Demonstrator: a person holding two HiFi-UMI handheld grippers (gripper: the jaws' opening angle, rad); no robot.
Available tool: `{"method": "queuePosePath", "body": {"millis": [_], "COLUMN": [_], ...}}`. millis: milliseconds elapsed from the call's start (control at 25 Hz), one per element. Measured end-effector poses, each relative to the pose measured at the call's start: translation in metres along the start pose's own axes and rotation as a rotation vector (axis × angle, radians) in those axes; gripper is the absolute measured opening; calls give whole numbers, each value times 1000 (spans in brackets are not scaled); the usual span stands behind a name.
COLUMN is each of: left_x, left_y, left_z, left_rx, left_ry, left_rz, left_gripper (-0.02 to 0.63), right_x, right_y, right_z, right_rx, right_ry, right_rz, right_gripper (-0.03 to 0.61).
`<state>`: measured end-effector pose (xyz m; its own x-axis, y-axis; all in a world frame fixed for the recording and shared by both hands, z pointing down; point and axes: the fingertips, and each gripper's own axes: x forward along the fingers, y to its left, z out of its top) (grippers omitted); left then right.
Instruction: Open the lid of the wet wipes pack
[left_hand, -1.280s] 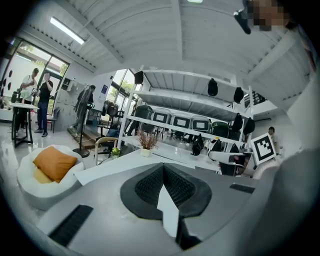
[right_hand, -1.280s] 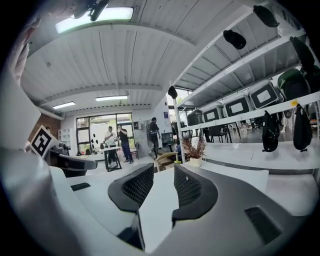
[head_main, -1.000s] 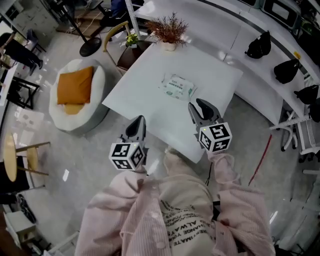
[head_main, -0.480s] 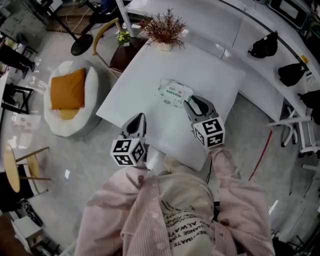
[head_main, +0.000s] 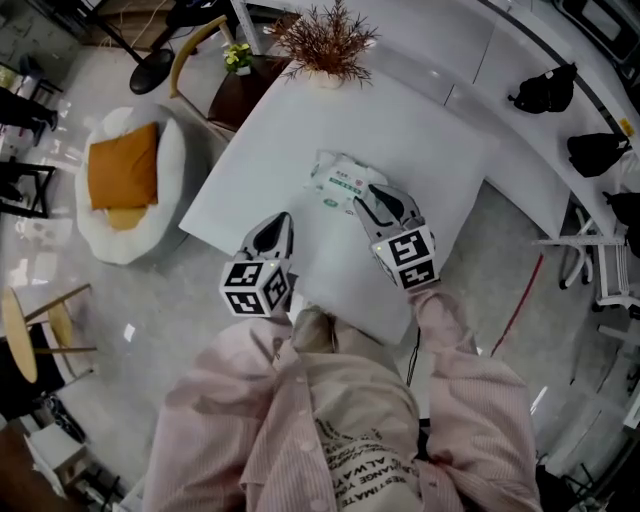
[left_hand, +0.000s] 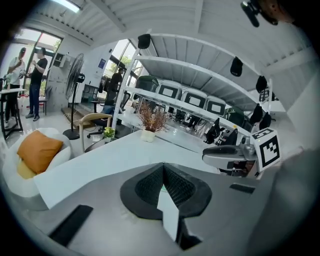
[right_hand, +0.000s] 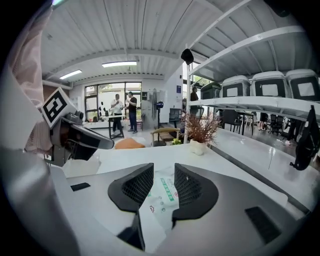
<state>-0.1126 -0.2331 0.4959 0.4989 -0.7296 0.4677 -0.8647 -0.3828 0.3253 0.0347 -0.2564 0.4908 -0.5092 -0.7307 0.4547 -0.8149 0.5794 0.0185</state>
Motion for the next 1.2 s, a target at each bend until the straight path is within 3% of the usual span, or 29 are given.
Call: {"method": "queuePosePath", "body": {"millis": [440, 760, 1200], "left_x": [61, 105, 135], "left_y": [24, 33, 27], "left_z": [-25, -38, -55], "left_rx": [-42, -51, -28], "left_ry": [60, 90, 186], "left_rz": [-49, -98, -176], "left_gripper": [-3, -3, -3], "right_x": [52, 78, 95], "right_y": [11, 16, 9], "right_z": [-37, -62, -83], "right_rx": [-122, -289, -328], "right_ry": [79, 138, 218], "right_rz": [46, 62, 63], "right_gripper": [118, 118, 118]}}
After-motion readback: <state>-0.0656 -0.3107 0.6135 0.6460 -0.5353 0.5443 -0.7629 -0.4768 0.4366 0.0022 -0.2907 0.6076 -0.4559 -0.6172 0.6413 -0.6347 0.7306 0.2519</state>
